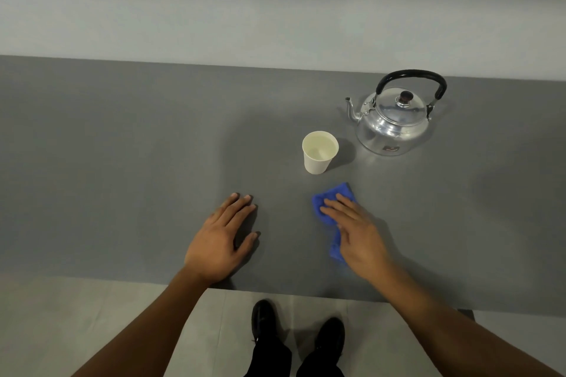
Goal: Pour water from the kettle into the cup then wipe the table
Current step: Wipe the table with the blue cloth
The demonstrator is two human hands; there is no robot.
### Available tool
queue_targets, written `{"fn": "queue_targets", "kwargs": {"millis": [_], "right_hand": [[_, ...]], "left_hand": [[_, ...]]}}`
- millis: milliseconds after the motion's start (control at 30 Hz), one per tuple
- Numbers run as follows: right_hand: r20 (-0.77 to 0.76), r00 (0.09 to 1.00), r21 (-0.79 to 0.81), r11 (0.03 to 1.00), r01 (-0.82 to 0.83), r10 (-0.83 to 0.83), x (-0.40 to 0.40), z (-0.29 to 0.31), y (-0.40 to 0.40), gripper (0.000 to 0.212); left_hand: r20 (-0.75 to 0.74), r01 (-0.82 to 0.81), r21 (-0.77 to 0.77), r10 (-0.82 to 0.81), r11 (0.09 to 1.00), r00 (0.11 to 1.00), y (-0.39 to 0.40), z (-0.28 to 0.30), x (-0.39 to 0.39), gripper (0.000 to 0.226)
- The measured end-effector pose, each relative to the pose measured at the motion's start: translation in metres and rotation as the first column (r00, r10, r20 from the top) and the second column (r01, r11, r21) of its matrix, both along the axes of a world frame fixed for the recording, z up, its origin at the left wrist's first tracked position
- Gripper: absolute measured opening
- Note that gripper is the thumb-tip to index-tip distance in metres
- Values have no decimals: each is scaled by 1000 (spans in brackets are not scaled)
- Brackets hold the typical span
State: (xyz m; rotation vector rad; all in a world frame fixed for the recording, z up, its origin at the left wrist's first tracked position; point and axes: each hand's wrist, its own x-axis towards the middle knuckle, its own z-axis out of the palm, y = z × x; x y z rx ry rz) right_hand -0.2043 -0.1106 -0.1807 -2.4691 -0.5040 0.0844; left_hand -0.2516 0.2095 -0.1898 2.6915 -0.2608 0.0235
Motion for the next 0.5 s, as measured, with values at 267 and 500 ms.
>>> {"fn": "queue_targets", "kwargs": {"millis": [267, 500], "right_hand": [[-39, 974, 66, 973, -221, 224, -14, -4, 57, 53], [-31, 996, 82, 993, -84, 87, -5, 3, -10, 54]], "left_hand": [[20, 1, -2, -1, 1000, 1000, -1, -1, 0, 60], [8, -4, -14, 4, 1000, 1000, -1, -2, 0, 60]]}}
